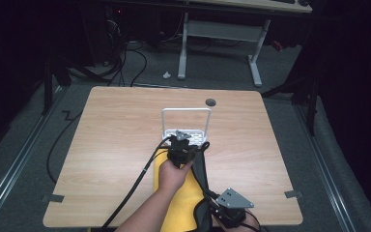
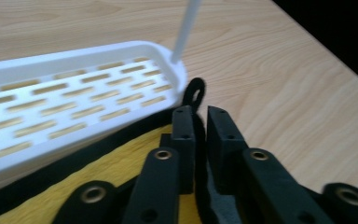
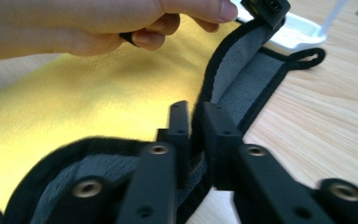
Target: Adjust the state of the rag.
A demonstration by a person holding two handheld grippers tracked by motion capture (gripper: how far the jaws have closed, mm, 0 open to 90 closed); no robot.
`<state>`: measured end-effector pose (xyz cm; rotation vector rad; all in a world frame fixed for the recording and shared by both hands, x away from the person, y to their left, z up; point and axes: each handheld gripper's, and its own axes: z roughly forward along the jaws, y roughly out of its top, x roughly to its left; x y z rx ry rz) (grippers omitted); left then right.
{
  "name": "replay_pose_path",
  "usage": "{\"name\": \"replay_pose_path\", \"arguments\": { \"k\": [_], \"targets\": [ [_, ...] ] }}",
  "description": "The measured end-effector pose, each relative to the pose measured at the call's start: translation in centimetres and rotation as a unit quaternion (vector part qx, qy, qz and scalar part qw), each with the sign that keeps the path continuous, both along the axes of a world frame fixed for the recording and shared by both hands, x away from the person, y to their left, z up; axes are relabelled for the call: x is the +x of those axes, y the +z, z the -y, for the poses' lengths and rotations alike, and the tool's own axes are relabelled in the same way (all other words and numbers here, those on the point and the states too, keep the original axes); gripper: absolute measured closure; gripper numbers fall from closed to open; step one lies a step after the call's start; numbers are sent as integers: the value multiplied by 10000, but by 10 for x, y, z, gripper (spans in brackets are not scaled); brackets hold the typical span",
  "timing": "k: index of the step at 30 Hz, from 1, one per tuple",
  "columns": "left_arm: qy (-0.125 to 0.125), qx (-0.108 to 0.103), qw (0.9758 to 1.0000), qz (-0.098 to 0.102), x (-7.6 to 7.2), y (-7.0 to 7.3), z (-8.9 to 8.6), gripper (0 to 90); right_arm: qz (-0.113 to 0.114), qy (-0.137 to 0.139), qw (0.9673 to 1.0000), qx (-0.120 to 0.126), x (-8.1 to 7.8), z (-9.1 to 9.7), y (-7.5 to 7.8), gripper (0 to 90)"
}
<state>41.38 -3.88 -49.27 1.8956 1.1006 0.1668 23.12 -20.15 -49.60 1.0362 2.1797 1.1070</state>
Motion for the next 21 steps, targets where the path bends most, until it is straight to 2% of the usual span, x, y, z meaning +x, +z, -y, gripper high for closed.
{"name": "replay_pose_path", "arguments": {
  "k": [3, 5, 9, 16, 19, 21],
  "targets": [
    [-108, -107, 9999, 3, -2, 2, 5, 680, -13, -89, 9999, 99, 0, 5, -2, 708],
    [-160, -174, 9997, -6, -4, 3, 6, 615, -13, -122, 9999, 108, 1, 5, -2, 699],
    [-153, -162, 9997, 61, -9, 4, -2, 569, -19, -105, 9999, 6, 2, 3, -5, 690],
    [-92, -9, 9999, 72, -21, 1, -34, 563, -152, -136, 9998, -72, 6, 1, -11, 661],
    [-163, 266, 9994, 175, -32, 0, -54, 561, -188, -143, 9996, -141, 8, 1, -15, 649],
    [-219, 294, 9992, 158, -41, -3, -73, 560, -220, -172, 9995, -134, 10, 2, -17, 633]
  ]
}}
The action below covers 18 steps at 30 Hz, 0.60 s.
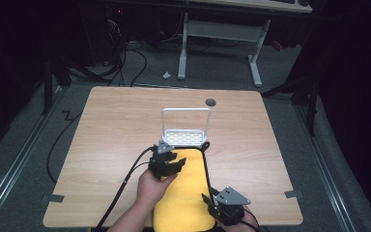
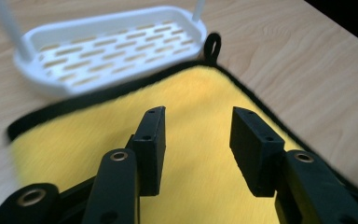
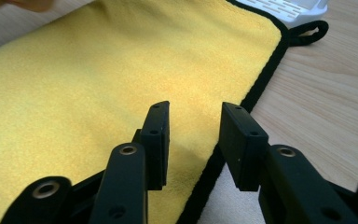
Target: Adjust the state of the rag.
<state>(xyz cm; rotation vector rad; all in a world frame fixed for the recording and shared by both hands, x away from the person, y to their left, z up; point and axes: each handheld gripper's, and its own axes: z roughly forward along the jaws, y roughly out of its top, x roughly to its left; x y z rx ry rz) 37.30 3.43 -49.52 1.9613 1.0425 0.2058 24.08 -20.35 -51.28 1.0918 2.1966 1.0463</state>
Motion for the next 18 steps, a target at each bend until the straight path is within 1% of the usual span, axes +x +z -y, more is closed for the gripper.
{"name": "replay_pose_path", "arguments": {
  "k": [2, 3, 4, 5, 7, 8, 10, 11, 12, 14, 15, 17, 18],
  "targets": [
    [23, -9, 10000, -31, -7, -3, -15, 563, 27, -29, 10000, 3, 1, 2, -2, 616],
    [27, 49, 10000, -32, -11, -5, -23, 563, 20, -45, 10000, 40, 1, 2, -2, 613],
    [36, 100, 9999, -37, -15, -7, -30, 564, 21, -52, 10000, 23, 1, 3, -3, 611],
    [45, 125, 9999, -8, -19, -9, -36, 565, 9, -81, 10000, 27, 1, 3, -3, 612],
    [69, 51, 9999, 53, -28, -13, -47, 588, -36, -137, 9999, 56, 3, 4, -4, 624],
    [34, 90, 9999, 64, -32, -14, -51, 578, -46, -148, 9999, 67, 4, 5, -4, 643],
    [20, 170, 9997, 158, -40, -17, -55, 539, -71, -191, 9998, 56, 7, 4, -3, 664],
    [32, 232, 9995, 214, -44, -19, -56, 521, -95, -215, 9997, 54, 10, 2, -3, 665],
    [43, 344, 9991, 258, -47, -20, -56, 517, -120, -230, 9997, 21, 15, 0, -2, 673],
    [52, 639, 9972, 389, -49, -24, -53, 514, -147, -207, 9997, -72, 28, -4, -1, 680],
    [8, 811, 9957, 441, -49, -27, -50, 506, -186, -220, 9995, -88, 33, -7, -1, 680],
    [-39, 935, 9945, 473, -49, -30, -48, 500, -273, -317, 9991, -118, 48, -13, -4, 689],
    [-56, 963, 9942, 476, -49, -31, -47, 492, -273, -352, 9988, -191, 55, -16, -6, 692]
  ]
}}
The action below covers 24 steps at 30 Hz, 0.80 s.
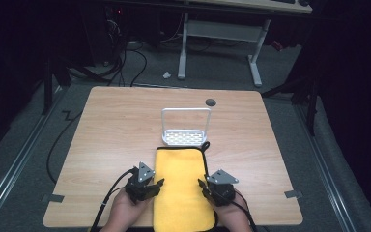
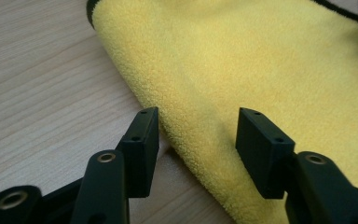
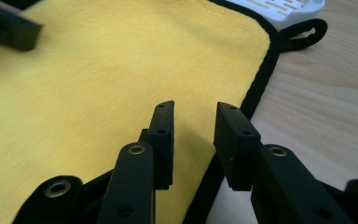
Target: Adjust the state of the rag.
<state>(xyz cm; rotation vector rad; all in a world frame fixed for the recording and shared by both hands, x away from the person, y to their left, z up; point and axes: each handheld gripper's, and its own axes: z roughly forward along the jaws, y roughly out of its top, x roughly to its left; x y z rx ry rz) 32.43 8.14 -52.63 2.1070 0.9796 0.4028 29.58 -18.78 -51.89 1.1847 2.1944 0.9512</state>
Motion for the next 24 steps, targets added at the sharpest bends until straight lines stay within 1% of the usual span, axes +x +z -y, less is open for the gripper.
{"name": "replay_pose_path", "arguments": {
  "k": [2, 4, 5, 6, 8, 12, 14, 16, 18, 19, 22, 24],
  "targets": [
    [-29, 66, 10000, 7, 0, -2, 1, 485, -50, -107, 9999, -79, 13, -3, -3, 700],
    [-45, 4, 10000, -31, 2, -4, -1, 475, -112, -230, 9997, -29, 26, -5, -6, 728],
    [-39, -44, 9999, -86, 3, -4, -2, 474, -132, -234, 9996, -33, 30, -6, -8, 732],
    [-51, -46, 9999, -110, 3, -4, -3, 472, -105, -258, 9996, -38, 31, -7, -9, 737],
    [-58, -88, 9998, -151, 3, -5, -5, 471, -122, -267, 9996, -57, 30, -8, -9, 747],
    [-95, -65, 9998, -162, -3, -4, -6, 469, -117, -142, 9997, -159, 20, -8, -8, 748],
    [-77, -66, 9998, -185, -13, -4, -8, 469, -122, -33, 9998, -166, 12, -6, -8, 747],
    [-146, 6, 9996, -237, -23, -2, -8, 468, -183, 112, 9997, -152, 1, -3, -7, 746],
    [-221, 44, 9994, -271, -33, -1, -8, 466, -207, 255, 9993, -197, -10, -2, -6, 742],
    [-235, 40, 9994, -270, -35, -1, -8, 464, -203, 313, 9991, -198, -17, -1, -6, 739],
    [-245, -45, 9992, -317, -33, -2, -9, 453, -143, 319, 9993, -133, -23, 1, -8, 733],
    [-205, -208, 9987, -413, -27, -2, -12, 429, -137, 280, 9995, 7, -24, 3, -10, 730]
  ]
}}
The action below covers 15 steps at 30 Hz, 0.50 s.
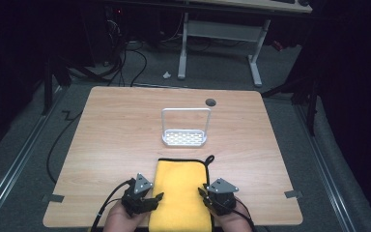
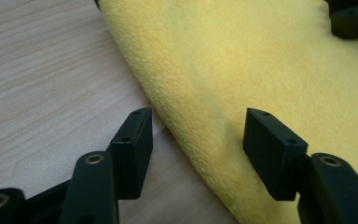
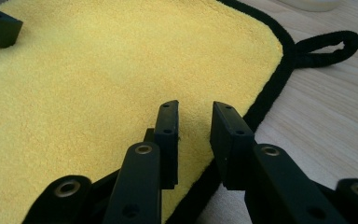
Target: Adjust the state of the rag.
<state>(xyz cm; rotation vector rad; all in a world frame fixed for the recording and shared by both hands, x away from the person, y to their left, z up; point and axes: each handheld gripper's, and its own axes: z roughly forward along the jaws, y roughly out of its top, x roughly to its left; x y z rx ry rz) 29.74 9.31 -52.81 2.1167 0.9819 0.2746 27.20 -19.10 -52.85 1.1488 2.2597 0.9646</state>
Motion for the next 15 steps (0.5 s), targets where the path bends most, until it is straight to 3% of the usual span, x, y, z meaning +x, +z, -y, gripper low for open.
{"name": "replay_pose_path", "arguments": {
  "k": [3, 5, 7, 9, 11, 15],
  "targets": [
    [200, -346, 9992, -56, 19, 0, -3, 413, 18, 5, 10000, 22, 0, 0, -1, 721],
    [362, -669, 9967, -284, 39, 1, -4, 368, -4, 9, 10000, 72, 0, 1, 0, 710],
    [446, -800, 9952, -348, 56, 3, -2, 346, 70, -20, 9999, 123, 1, 2, 1, 700],
    [568, -722, 9951, -358, 68, 3, 2, 357, 196, -102, 9996, 153, 1, 3, 4, 684],
    [555, -868, 9929, -602, 78, -1, 3, 357, 210, -212, 9993, 226, 2, 6, 5, 671],
    [498, -833, 9942, -464, 78, -3, 7, 421, 218, -366, 9988, 245, 16, 9, 7, 618]
  ]
}}
